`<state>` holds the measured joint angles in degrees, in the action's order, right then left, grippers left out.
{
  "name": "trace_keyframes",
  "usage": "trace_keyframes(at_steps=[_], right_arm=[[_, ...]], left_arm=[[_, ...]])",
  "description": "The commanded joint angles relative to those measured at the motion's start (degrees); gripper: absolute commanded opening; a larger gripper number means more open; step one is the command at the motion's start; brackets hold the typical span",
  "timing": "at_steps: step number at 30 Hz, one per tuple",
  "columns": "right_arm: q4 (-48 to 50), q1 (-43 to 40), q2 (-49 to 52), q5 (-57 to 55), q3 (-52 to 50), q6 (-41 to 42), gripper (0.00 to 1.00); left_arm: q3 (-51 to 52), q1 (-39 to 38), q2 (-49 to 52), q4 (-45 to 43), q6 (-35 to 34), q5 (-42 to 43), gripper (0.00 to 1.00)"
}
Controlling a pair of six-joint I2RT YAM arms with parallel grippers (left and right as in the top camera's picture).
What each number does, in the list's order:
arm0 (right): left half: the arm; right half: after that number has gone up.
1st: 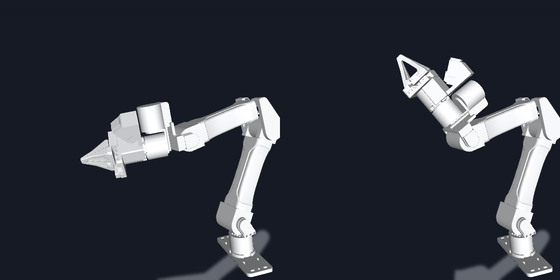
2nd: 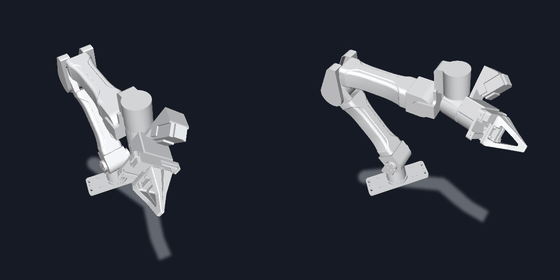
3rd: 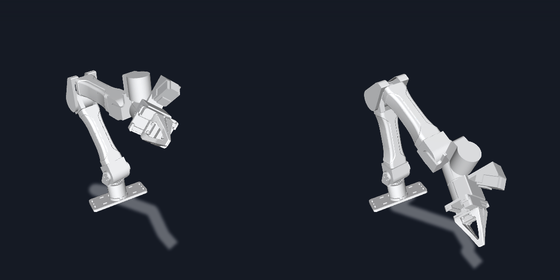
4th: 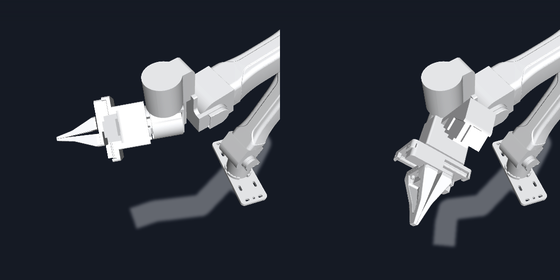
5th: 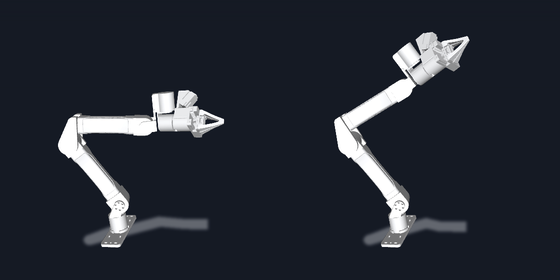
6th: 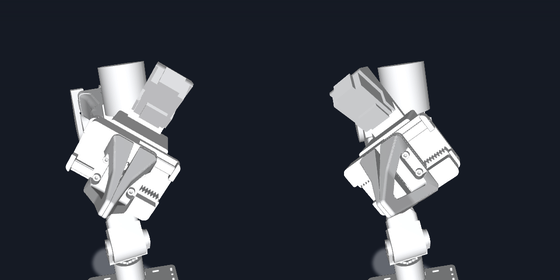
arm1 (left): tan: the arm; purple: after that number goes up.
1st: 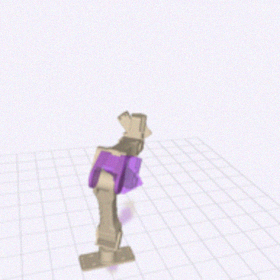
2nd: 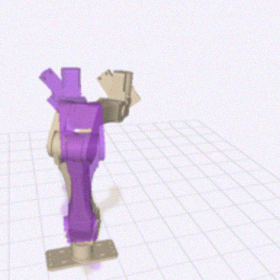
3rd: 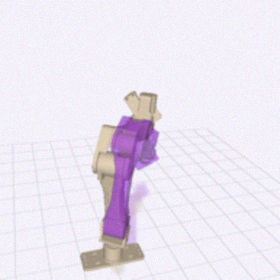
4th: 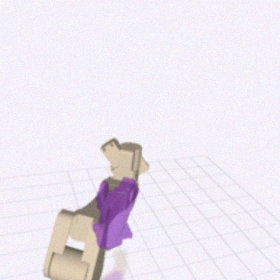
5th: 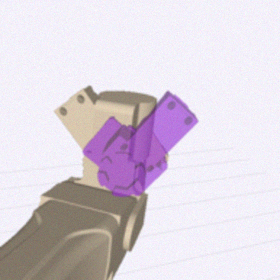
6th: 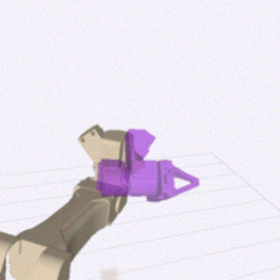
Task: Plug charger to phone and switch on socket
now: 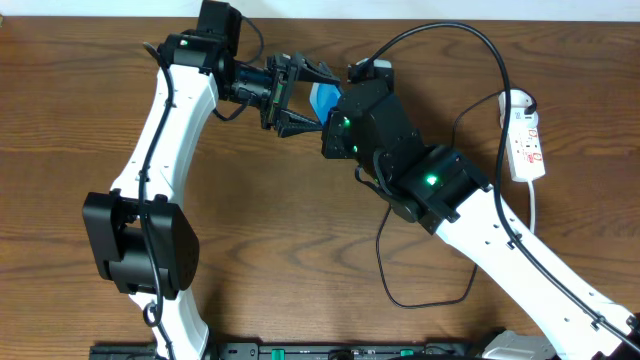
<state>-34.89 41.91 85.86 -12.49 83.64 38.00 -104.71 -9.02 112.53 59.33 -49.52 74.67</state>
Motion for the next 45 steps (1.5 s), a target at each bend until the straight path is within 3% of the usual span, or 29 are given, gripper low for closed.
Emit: trace_keyframes(at_steps=[1, 6, 9, 11, 15, 19, 21, 26, 31, 35, 40, 45], right_arm=[[0.13, 0.33, 0.39, 0.68, 1.01, -0.09, 0.01], [0.26, 0.31, 0.39, 0.61, 1.01, -0.07, 0.01], [0.50, 0.31, 0.37, -1.92, 1.01, 4.48, 0.01], [1.09, 0.28, 0.17, -5.22, 1.03, 7.54, 0.01], [4.39, -0.61, -0.63, -7.19, 1.03, 8.52, 0.01], [5.11, -2.23, -1.44, -7.98, 1.03, 22.01, 0.02], [3.48, -2.89, -1.44, -7.74, 1.01, 34.38, 0.01], [1.33, -2.93, -1.44, -7.72, 1.03, 51.93, 0.01], [1.33, -2.93, -1.62, -4.90, 1.03, 61.96, 0.01], [1.25, -2.86, -1.64, -4.92, 1.01, 66.75, 0.01], [1.99, -2.89, -1.66, -1.42, 1.03, 74.66, 0.01], [2.14, -2.89, -2.75, 1.77, 1.03, 74.66, 0.01]], left_arm=[[-0.63, 0.26, -1.86, -0.09, 0.07, 2.49, 0.61], [-0.63, 0.26, -1.86, -0.11, 0.09, 2.47, 0.62], [-0.63, 0.26, -1.86, -0.11, 0.09, 2.43, 0.87], [-0.63, 0.26, -1.86, -0.11, 0.09, 2.43, 0.93], [-0.63, 0.26, -1.86, -0.11, 0.07, 2.43, 0.95], [-0.63, 0.20, -1.86, -0.11, 0.04, 2.45, 0.95], [-0.63, 0.22, -1.86, -0.11, -0.83, 2.80, 0.95], [-0.63, 0.22, -1.86, -0.11, -2.27, 3.30, 0.87], [-0.63, 0.22, -1.86, -0.11, -2.27, 3.28, 0.84], [-0.63, 0.22, -1.86, -0.11, -2.38, 3.28, 0.78], [-0.63, 0.22, -1.86, -0.26, -4.63, 2.32, 0.54], [-0.63, 0.22, -1.86, -2.14, -4.63, 1.92, 0.52]])
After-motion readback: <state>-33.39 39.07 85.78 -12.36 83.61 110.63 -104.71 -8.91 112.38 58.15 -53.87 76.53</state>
